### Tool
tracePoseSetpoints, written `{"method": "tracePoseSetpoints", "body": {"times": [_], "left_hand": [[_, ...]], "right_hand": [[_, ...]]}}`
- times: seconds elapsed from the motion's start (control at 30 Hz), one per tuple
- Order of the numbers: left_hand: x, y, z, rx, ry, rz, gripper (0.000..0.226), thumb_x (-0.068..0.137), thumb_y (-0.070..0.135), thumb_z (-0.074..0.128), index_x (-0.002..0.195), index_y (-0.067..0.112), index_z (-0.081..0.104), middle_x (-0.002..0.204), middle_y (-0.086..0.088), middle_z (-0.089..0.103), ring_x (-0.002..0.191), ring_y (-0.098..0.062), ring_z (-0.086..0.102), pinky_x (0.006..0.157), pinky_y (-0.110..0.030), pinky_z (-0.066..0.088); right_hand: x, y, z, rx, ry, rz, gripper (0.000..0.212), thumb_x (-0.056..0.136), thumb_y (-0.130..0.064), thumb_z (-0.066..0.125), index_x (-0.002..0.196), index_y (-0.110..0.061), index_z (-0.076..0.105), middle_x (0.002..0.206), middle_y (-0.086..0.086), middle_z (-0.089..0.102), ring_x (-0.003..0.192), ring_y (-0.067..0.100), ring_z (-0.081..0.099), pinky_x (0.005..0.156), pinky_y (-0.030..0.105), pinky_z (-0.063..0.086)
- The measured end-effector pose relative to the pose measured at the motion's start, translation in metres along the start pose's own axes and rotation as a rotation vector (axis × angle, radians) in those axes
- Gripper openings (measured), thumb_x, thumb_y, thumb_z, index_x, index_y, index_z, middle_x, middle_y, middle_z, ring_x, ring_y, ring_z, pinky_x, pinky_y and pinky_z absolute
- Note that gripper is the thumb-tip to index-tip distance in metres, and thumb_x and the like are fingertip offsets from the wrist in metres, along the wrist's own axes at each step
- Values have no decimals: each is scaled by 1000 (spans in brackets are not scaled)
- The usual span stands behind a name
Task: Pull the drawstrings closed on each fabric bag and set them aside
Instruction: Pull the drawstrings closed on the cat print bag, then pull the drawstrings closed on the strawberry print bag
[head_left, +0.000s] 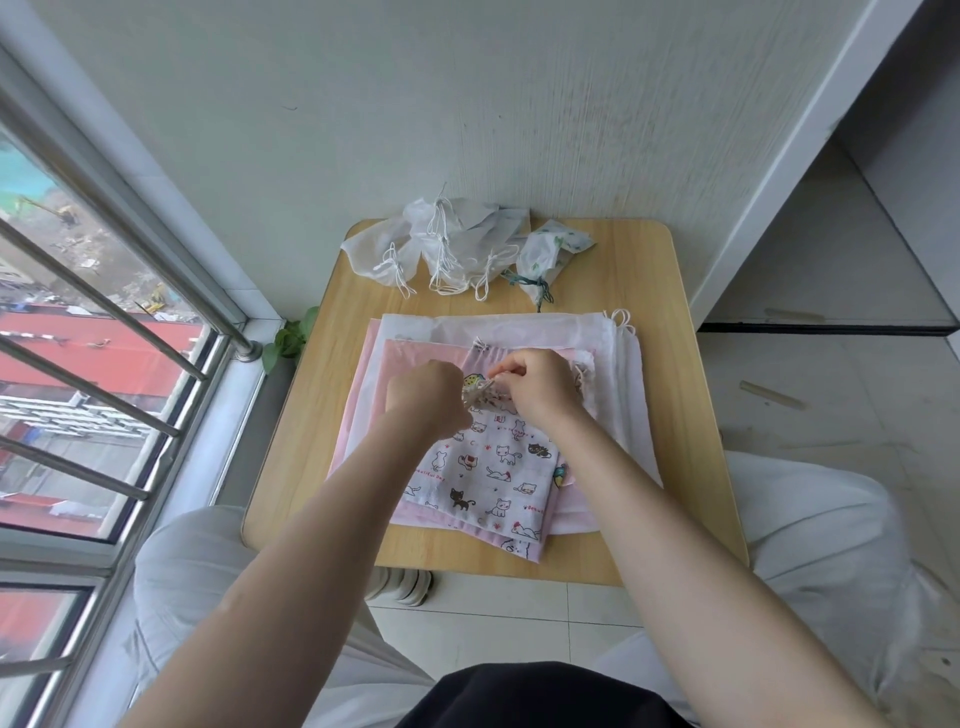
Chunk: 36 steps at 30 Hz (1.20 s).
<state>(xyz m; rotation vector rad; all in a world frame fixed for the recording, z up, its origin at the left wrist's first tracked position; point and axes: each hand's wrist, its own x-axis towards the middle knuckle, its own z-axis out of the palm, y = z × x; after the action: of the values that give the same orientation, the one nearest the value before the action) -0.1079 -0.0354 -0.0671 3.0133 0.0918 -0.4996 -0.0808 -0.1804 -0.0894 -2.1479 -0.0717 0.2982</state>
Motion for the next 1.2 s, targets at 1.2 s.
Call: {"method": "tracePoseSetpoints", "body": {"times": [1.2], "left_hand": [[143,-30,-123,-1107,369,-247,25,80,24,56,59,11,51,43,0,45,37,-16,39,50,-26,32]], "right_hand": [[176,-119,-105,-391,249,-193,13,93,-8,44,101,-7,55,73,1,55,54,13,49,45,24,35]]}}
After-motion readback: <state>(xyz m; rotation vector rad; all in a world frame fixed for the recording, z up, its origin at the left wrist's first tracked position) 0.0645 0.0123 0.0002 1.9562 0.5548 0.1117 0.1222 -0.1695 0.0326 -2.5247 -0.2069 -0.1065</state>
